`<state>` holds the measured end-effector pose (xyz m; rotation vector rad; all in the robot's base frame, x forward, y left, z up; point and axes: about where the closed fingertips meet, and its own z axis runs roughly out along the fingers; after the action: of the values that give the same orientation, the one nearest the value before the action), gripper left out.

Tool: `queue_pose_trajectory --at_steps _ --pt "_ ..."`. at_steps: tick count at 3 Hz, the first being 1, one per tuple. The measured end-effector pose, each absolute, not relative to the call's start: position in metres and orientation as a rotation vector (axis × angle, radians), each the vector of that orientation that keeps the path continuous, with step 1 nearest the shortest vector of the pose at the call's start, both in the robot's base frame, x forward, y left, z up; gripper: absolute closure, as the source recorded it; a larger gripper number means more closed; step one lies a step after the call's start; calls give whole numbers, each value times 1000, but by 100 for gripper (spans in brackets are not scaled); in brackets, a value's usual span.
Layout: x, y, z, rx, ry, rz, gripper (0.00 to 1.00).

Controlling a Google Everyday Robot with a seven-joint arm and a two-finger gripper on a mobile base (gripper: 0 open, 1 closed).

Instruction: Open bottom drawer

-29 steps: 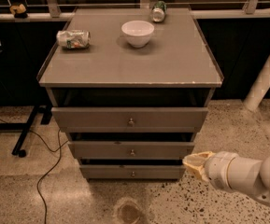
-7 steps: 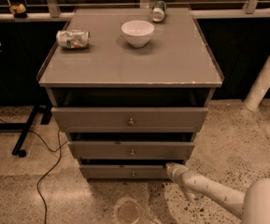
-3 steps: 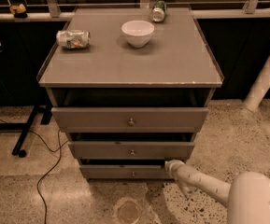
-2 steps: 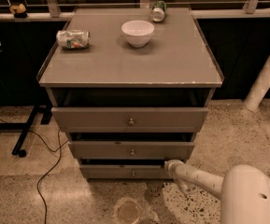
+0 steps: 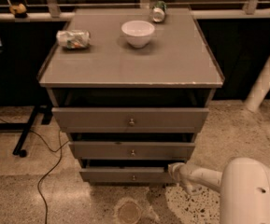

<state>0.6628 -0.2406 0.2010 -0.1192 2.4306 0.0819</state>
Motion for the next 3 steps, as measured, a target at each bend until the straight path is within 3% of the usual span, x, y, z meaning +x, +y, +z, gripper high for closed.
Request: queue_pose_trajectory --at_steps 3 --pt "600 -233 238 -234 2454 212 100"
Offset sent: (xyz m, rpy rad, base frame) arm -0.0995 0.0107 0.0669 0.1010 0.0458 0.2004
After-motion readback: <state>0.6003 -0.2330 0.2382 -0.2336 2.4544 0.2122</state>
